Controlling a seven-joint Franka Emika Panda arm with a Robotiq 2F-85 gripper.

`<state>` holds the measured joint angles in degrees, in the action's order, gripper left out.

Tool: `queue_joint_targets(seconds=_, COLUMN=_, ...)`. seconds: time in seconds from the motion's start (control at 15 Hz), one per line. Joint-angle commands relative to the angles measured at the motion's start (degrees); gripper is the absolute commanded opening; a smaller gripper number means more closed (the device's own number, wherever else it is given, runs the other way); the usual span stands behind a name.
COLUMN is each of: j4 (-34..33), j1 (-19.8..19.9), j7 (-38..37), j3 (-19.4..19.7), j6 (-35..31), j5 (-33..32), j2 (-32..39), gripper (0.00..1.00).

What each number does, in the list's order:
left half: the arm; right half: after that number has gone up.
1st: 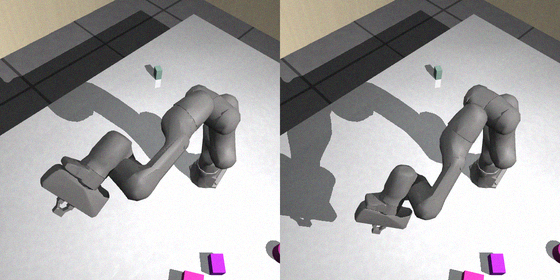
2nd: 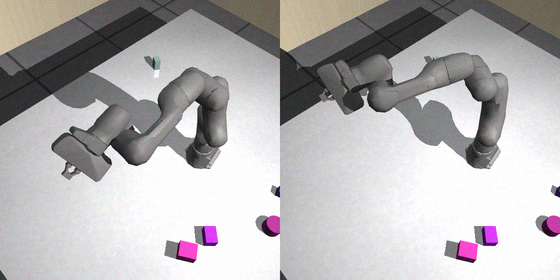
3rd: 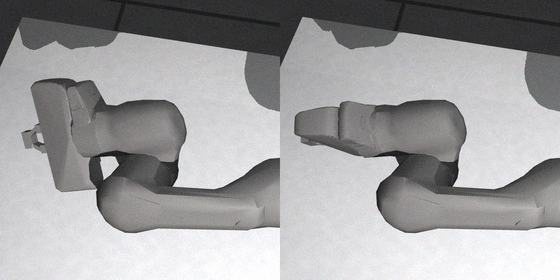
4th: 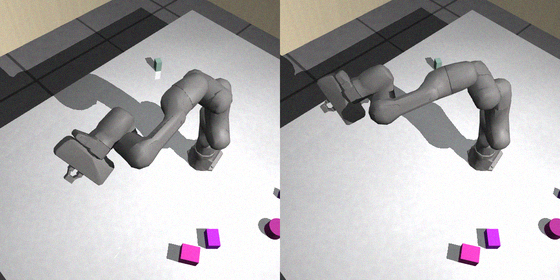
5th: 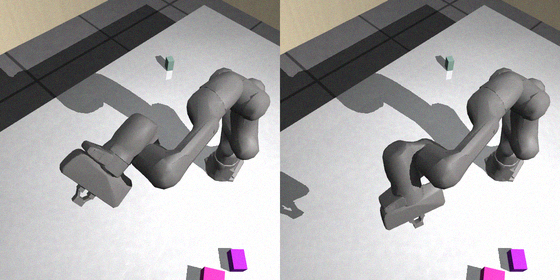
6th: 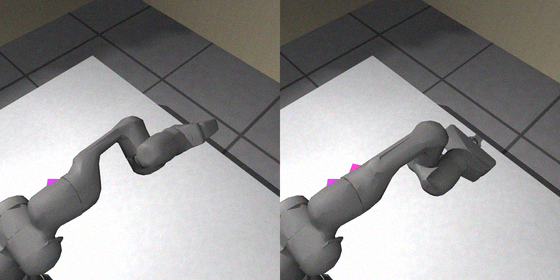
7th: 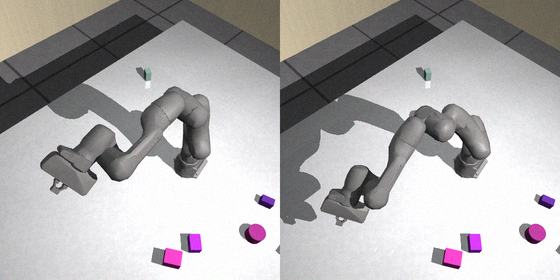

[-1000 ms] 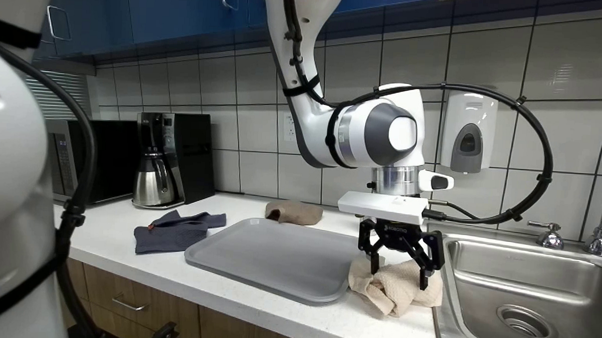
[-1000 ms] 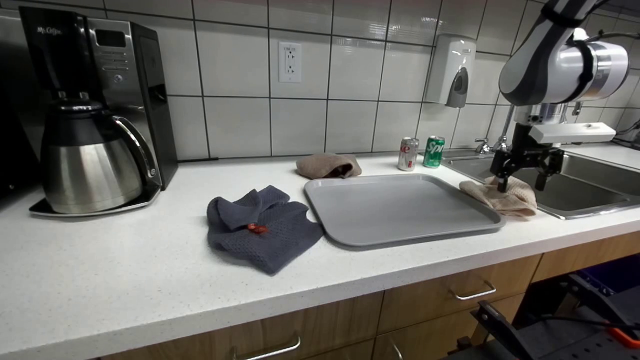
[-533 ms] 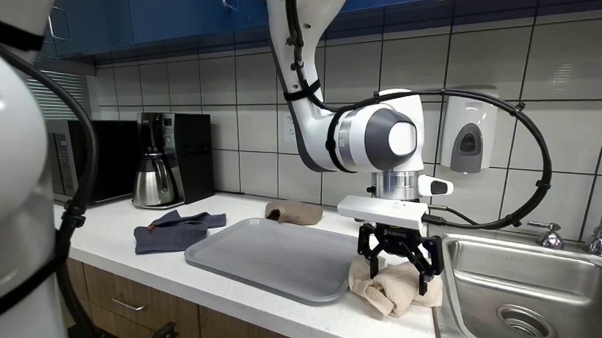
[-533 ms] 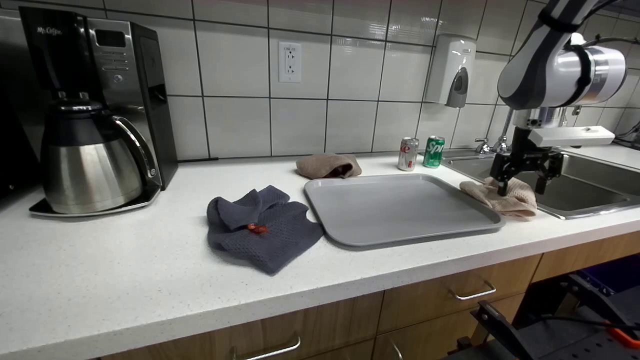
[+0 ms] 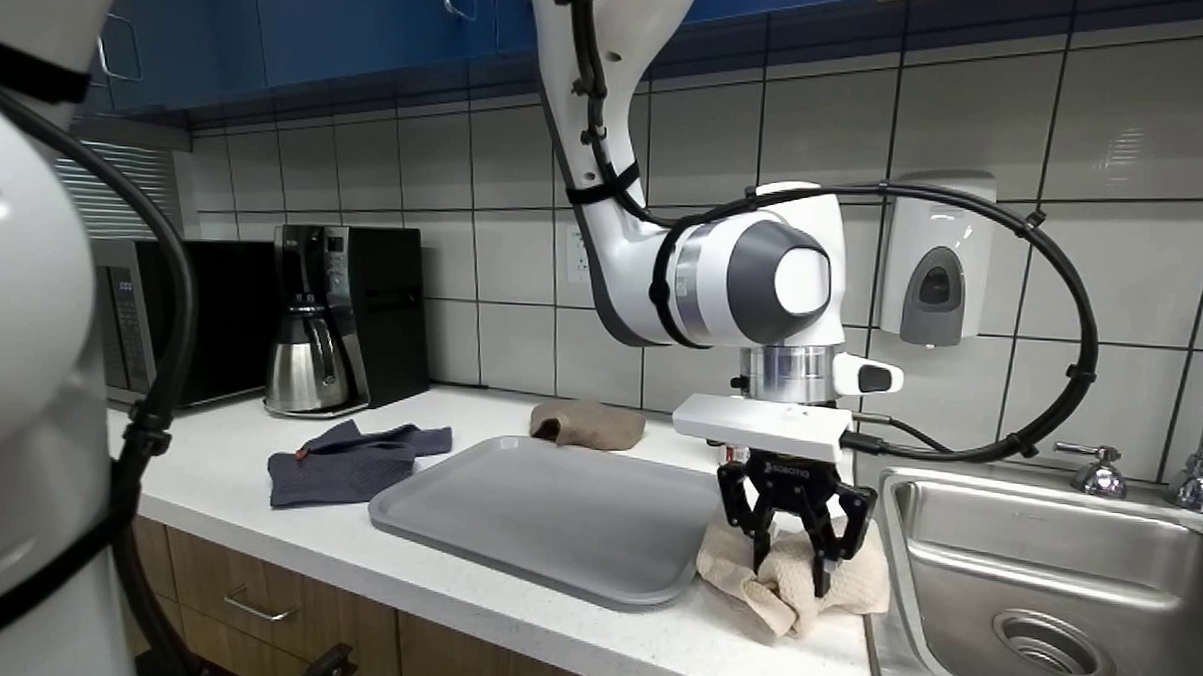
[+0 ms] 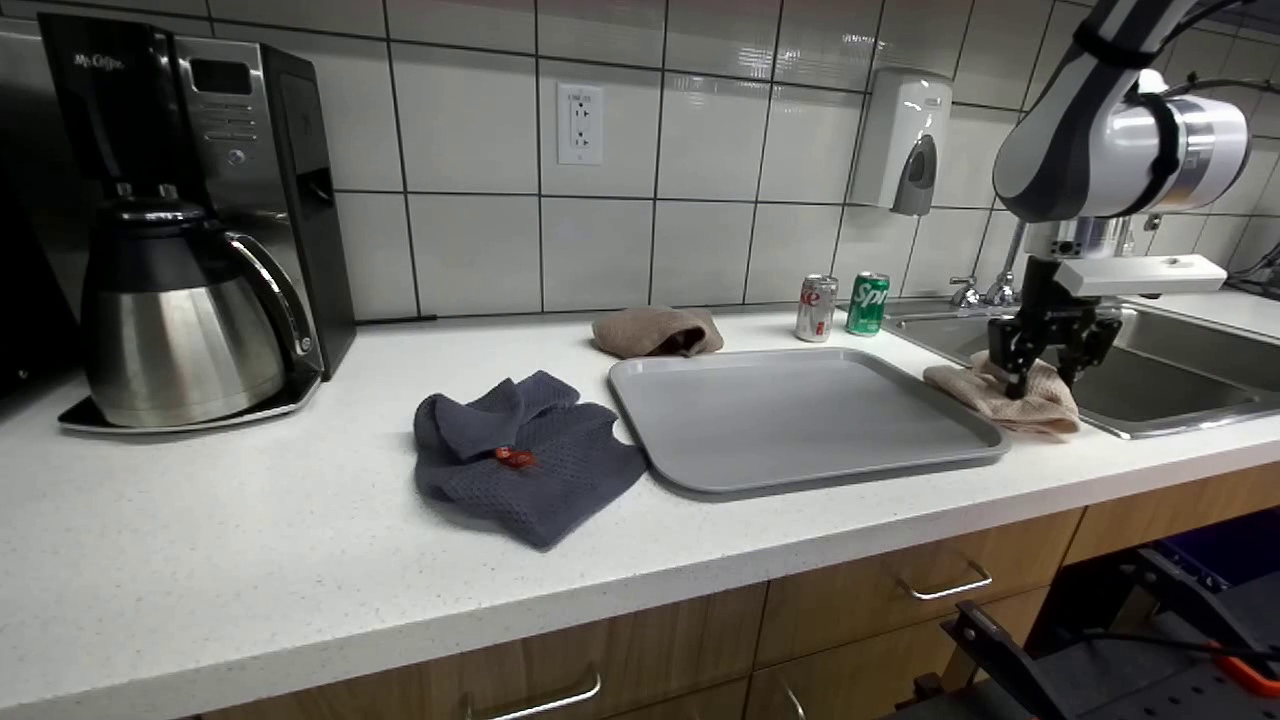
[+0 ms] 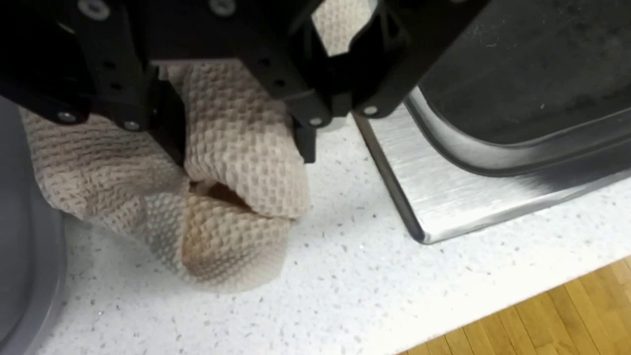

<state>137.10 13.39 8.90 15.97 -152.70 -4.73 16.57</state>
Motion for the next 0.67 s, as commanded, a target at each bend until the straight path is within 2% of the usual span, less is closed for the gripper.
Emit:
queue_joint_targets(seconds=0.0, j4=-0.14, j1=0.83, j7=-0.39, j3=-1.07, j6=0.23, j5=0.39, j2=-0.67, gripper=0.27)
queue_joint_targets(seconds=0.2, j4=0.08, j1=0.97, j7=-0.21, j3=-1.24, j6=0.24, j5=0.68, j2=-1.07, gripper=0.05)
queue_joint_targets(seconds=0.27, j4=0.12, j1=0.99, j7=-0.18, j3=-1.24, j6=0.27, j5=0.73, j2=-1.16, gripper=0.01)
queue_joint_targets(seconds=0.6, j4=1.11, j1=1.01, j7=0.14, j3=-1.36, j6=0.59, j5=0.97, j2=-3.43, gripper=0.01)
